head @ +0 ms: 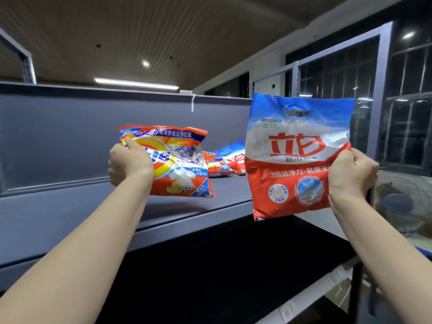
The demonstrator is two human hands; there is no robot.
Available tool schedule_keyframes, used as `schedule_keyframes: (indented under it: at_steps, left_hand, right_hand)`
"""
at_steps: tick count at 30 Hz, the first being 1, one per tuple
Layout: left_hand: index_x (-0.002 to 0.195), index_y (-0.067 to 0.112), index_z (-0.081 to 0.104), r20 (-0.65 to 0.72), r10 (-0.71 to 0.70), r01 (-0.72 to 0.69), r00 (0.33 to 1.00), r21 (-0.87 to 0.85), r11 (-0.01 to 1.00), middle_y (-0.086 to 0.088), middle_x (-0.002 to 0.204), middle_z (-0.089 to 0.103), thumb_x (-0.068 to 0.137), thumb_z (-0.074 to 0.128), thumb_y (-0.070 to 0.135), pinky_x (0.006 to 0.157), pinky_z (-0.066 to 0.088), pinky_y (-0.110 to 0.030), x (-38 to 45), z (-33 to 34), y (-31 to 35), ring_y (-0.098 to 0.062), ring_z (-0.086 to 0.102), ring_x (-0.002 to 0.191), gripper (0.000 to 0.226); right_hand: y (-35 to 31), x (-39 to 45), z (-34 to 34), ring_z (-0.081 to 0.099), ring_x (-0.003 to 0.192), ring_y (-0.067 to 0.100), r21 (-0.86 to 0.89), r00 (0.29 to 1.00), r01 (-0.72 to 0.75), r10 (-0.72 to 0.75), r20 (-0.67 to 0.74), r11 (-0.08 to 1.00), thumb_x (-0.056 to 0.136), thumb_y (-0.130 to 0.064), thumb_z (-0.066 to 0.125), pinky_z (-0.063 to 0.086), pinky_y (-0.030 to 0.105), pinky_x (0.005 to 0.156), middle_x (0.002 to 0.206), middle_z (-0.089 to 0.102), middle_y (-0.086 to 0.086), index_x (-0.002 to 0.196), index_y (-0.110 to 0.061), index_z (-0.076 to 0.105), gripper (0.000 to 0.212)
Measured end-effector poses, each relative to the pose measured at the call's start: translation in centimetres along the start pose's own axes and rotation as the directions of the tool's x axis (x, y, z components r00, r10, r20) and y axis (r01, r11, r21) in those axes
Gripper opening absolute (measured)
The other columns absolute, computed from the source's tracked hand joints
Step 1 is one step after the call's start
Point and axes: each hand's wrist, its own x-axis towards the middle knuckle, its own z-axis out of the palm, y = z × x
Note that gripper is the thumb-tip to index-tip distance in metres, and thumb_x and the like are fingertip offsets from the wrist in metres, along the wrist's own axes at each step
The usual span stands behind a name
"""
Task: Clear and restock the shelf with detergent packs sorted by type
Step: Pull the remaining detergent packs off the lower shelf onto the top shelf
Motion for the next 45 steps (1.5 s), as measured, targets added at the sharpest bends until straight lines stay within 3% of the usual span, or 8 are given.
schedule_keyframes:
  at_steps: [10, 13, 19, 23, 27, 31, 38, 45]
  left_hand:
    - [0.142, -0.003, 0.025, 0.224, -0.081, 0.023, 0.971, 0.252, 0.968, -0.021, 0.149, 0.029, 0.096, 0.045, 0.037, 0.110, 0.021, -0.044, 0.3, 12.3, -0.5, -0.037, 0.028, 0.137, 0.064]
    - [0.151, 0.008, -0.001, 0.438, -0.072, -0.216, 0.896, 0.572, 0.791, -0.009, 0.159, -0.008, 0.082, 0.058, 0.058, 0.114, -0.001, -0.055, -0.3, 14.0, -1.6, -0.038, -0.009, 0.144, 0.103]
    - [0.148, 0.025, 0.024, 0.695, -0.122, -0.516, 0.708, 0.627, 0.584, -0.001, 0.159, -0.001, 0.015, 0.031, 0.104, 0.110, -0.007, -0.065, -0.1, 13.3, -2.2, -0.040, -0.024, 0.140, 0.154]
    - [0.147, 0.036, 0.023, 0.707, -0.050, -0.563, 0.706, 0.602, 0.566, 0.005, 0.159, -0.002, 0.022, 0.033, 0.098, 0.110, -0.005, -0.063, -1.1, 12.2, -2.6, -0.035, -0.032, 0.138, 0.141]
    - [0.145, 0.042, 0.024, 0.701, 0.085, -0.661, 0.708, 0.615, 0.430, 0.004, 0.159, 0.010, 0.042, 0.027, 0.100, 0.113, -0.003, -0.057, -2.4, 13.4, -2.2, -0.029, -0.019, 0.144, 0.118]
    - [0.139, 0.041, 0.038, 0.686, 0.125, -0.667, 0.717, 0.621, 0.413, 0.005, 0.153, 0.030, 0.081, 0.041, 0.074, 0.113, 0.007, -0.058, -3.9, 14.4, -1.7, -0.026, 0.012, 0.144, 0.067]
    - [0.136, 0.025, 0.047, 0.603, 0.195, -0.604, 0.774, 0.610, 0.512, 0.000, 0.145, 0.043, 0.087, 0.052, 0.054, 0.110, 0.024, -0.052, -6.1, 14.0, -1.7, -0.025, 0.032, 0.136, 0.057]
    - [0.126, 0.020, 0.053, 0.517, 0.165, -0.508, 0.840, 0.642, 0.575, -0.003, 0.134, 0.053, 0.092, 0.049, 0.044, 0.096, 0.036, -0.035, -8.8, 10.0, -1.0, -0.027, 0.047, 0.121, 0.042]
  right_hand:
    - [4.3, 7.8, 6.2, 0.067, 0.069, 0.020, 0.005, 0.992, -0.099, 0.099, 0.082, 0.995, 0.084, -0.024, 0.042, 0.057, 0.042, 0.074, 0.067, 0.066, -0.003, 0.065, -0.011, 0.056, 0.027]
    - [5.6, 10.1, 8.3, 0.065, 0.067, 0.014, 0.025, 0.981, -0.165, 0.161, 0.107, 0.986, 0.089, -0.024, 0.041, 0.056, 0.035, 0.073, 0.067, 0.064, -0.008, 0.061, -0.016, 0.052, 0.030]
    - [7.0, 14.5, 15.3, 0.039, 0.060, 0.023, 0.048, 0.972, -0.230, 0.226, 0.068, 0.972, 0.085, -0.011, 0.037, 0.033, 0.032, 0.061, 0.060, 0.048, -0.001, 0.064, -0.008, 0.046, 0.023]
    - [8.3, 16.7, 21.5, 0.054, 0.089, 0.029, 0.066, 0.962, -0.199, 0.182, 0.201, 0.978, 0.095, -0.015, 0.038, 0.039, 0.032, 0.077, 0.103, 0.064, 0.015, 0.104, -0.008, 0.062, 0.027]
    - [11.9, 17.5, 25.1, 0.022, 0.142, 0.032, -0.367, 0.779, 0.090, 0.164, 0.605, 0.926, 0.088, -0.023, 0.063, 0.022, 0.038, 0.113, 0.156, 0.018, 0.016, 0.152, -0.010, 0.006, 0.087]
    - [13.8, 16.5, 23.5, -0.004, 0.145, 0.038, -0.466, 0.503, 0.667, 0.109, 0.857, 0.582, 0.085, -0.038, 0.063, 0.010, 0.052, 0.115, 0.159, 0.011, -0.001, 0.145, -0.034, 0.032, 0.068]
    - [13.9, 15.8, 21.0, -0.009, 0.145, 0.034, -0.421, 0.475, 0.735, 0.039, 0.879, 0.531, 0.091, -0.027, 0.050, 0.004, 0.055, 0.115, 0.159, 0.011, 0.001, 0.146, -0.030, 0.031, 0.059]
    - [12.1, 13.0, 17.4, 0.040, 0.130, 0.032, -0.257, 0.392, 0.731, -0.082, 0.916, 0.632, 0.088, -0.036, 0.054, 0.033, 0.045, 0.107, 0.138, 0.050, 0.008, 0.132, -0.021, 0.053, 0.047]
